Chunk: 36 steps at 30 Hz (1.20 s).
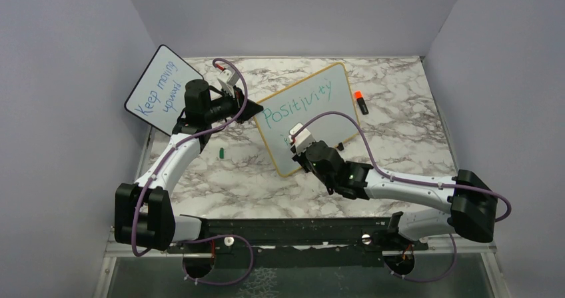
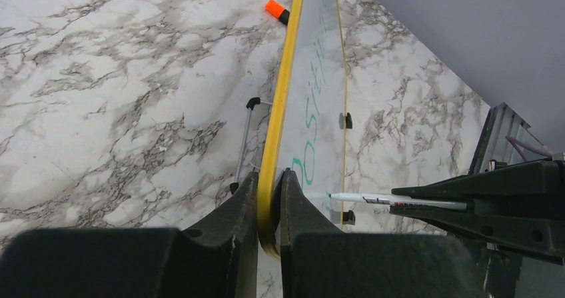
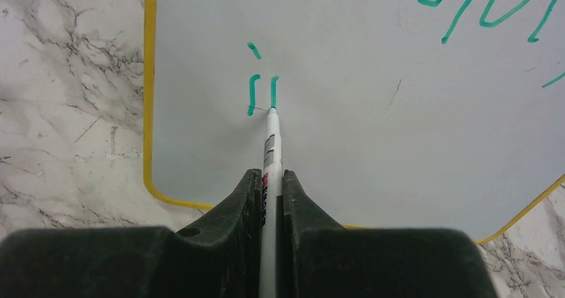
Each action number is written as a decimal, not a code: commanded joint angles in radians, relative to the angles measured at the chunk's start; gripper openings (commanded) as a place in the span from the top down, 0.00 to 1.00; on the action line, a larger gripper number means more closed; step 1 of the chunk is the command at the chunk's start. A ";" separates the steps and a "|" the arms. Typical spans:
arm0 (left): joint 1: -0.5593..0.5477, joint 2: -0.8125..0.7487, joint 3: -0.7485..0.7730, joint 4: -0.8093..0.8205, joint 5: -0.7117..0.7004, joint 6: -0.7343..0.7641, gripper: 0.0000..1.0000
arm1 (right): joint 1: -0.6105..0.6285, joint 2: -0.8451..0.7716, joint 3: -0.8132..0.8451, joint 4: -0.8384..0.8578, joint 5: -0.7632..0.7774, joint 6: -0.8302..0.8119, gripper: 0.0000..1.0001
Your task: Write a sentence on the whiteboard
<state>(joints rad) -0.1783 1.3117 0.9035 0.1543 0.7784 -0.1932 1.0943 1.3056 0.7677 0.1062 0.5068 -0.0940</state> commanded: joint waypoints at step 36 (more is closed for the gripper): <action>-0.013 0.040 -0.018 -0.120 -0.070 0.083 1.00 | -0.008 0.026 0.022 0.121 0.081 0.008 1.00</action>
<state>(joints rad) -0.1787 1.3121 0.9051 0.1509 0.7773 -0.1921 1.0939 1.3148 0.7658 0.1799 0.5335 -0.0803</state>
